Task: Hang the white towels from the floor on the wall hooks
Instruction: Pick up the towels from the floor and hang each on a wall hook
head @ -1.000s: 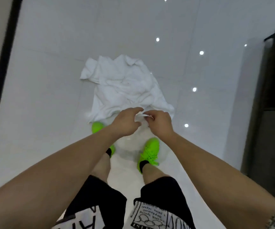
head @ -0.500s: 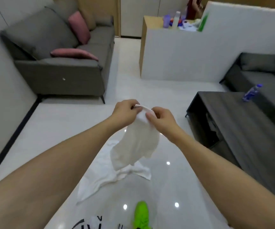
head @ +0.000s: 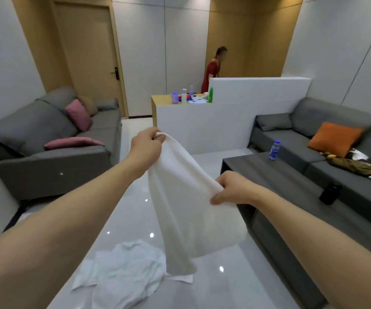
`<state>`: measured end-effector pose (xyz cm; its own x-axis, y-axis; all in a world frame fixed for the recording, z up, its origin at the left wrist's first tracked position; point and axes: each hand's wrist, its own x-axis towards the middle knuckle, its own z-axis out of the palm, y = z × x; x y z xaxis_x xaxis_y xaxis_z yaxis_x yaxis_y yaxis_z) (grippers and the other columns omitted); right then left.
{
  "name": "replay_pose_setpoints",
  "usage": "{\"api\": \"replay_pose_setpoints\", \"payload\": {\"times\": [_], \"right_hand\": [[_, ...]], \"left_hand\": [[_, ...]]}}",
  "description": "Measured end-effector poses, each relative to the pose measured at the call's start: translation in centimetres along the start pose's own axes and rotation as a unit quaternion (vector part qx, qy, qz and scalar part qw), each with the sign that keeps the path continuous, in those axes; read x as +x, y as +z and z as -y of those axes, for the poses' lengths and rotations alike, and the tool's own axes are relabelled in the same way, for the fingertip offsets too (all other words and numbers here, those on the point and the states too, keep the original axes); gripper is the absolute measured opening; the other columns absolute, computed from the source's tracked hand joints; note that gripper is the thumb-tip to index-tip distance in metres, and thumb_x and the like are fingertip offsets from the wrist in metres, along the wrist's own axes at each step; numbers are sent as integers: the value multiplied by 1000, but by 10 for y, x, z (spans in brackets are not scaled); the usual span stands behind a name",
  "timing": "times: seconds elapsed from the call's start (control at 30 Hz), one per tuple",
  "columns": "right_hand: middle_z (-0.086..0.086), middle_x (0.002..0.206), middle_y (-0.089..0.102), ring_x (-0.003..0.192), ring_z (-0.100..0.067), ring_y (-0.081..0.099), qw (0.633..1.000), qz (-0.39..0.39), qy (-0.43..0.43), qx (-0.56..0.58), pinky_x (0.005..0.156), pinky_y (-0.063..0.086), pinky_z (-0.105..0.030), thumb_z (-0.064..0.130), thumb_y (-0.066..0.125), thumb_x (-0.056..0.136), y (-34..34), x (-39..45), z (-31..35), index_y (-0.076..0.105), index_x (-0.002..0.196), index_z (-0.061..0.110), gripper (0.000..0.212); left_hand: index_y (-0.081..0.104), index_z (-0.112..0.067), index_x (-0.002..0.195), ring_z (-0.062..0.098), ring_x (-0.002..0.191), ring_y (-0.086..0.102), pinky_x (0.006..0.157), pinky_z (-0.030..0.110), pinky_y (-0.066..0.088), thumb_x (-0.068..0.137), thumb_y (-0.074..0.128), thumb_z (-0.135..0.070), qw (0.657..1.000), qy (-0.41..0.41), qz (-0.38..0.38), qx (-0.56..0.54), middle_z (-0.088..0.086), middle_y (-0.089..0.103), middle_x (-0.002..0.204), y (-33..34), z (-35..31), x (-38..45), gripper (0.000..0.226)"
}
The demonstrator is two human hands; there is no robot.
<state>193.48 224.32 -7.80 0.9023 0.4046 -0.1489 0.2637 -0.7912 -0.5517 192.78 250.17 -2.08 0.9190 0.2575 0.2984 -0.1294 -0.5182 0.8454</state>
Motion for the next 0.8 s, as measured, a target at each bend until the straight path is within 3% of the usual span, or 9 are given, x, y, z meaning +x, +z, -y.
{"api": "replay_pose_setpoints", "payload": {"times": [0.1,0.23,0.27,0.33,0.37,0.43,0.53,0.7,0.8], "right_hand": [[4,65,66,60,-10,63,998,-65,10,5,55,50,-29,31,75,61,-17,-26,-38,68,68,14,20],[11,54,50,55,-9,49,977,-153,42,139,51,36,-23,18,72,68,-50,-67,-103,55,55,18,22],[12,53,49,55,-10,47,967,-181,46,172,50,34,-23,13,71,70,-61,-79,-122,52,53,20,26],[8,57,51,57,-12,48,948,-227,48,219,51,35,-23,9,67,73,-87,-104,-160,51,56,21,26],[4,62,54,60,-13,51,942,-239,50,228,53,38,-24,11,66,74,-100,-117,-177,54,62,19,19],[-2,71,58,64,-14,55,936,-257,60,233,55,43,-26,15,63,78,-126,-143,-209,57,75,12,8],[-6,75,59,65,-15,56,923,-291,70,242,57,45,-30,18,64,80,-163,-177,-252,57,82,7,14],[2,65,54,61,-11,51,918,-338,71,198,55,41,-29,30,70,75,-221,-232,-327,51,67,18,23],[4,64,58,60,-9,54,907,-357,91,203,54,43,-27,44,73,64,-249,-264,-374,55,67,19,32]], "left_hand": [[66,-24,82,15,81,56,62,27,38,93,47,-24,1000,-1,17,-10,-2,62,85,26,-35,-12,22],[70,-15,74,27,80,59,66,30,45,85,57,-20,992,-15,121,-24,4,65,78,92,-88,-33,17],[71,-15,74,26,77,60,64,29,46,86,61,-27,987,-11,161,-17,0,66,73,113,-102,-41,20],[73,-21,79,20,77,66,65,29,49,81,63,-61,967,-6,256,8,-6,70,76,159,-130,-60,41],[73,-27,86,15,82,68,71,28,52,70,62,-77,950,10,308,40,-8,71,86,184,-143,-70,54],[67,-38,101,6,95,64,85,30,52,52,62,-90,909,61,398,108,-15,67,102,238,-170,-91,72],[62,-47,102,1,95,63,85,31,54,46,77,-78,873,106,451,154,-22,66,102,322,-205,-120,66],[60,-40,72,14,82,61,64,28,48,70,65,-36,885,221,363,193,-12,63,82,437,-254,-135,7],[61,-41,74,13,77,58,62,27,45,77,57,-25,882,255,358,172,-9,63,79,487,-282,-125,16]]}}
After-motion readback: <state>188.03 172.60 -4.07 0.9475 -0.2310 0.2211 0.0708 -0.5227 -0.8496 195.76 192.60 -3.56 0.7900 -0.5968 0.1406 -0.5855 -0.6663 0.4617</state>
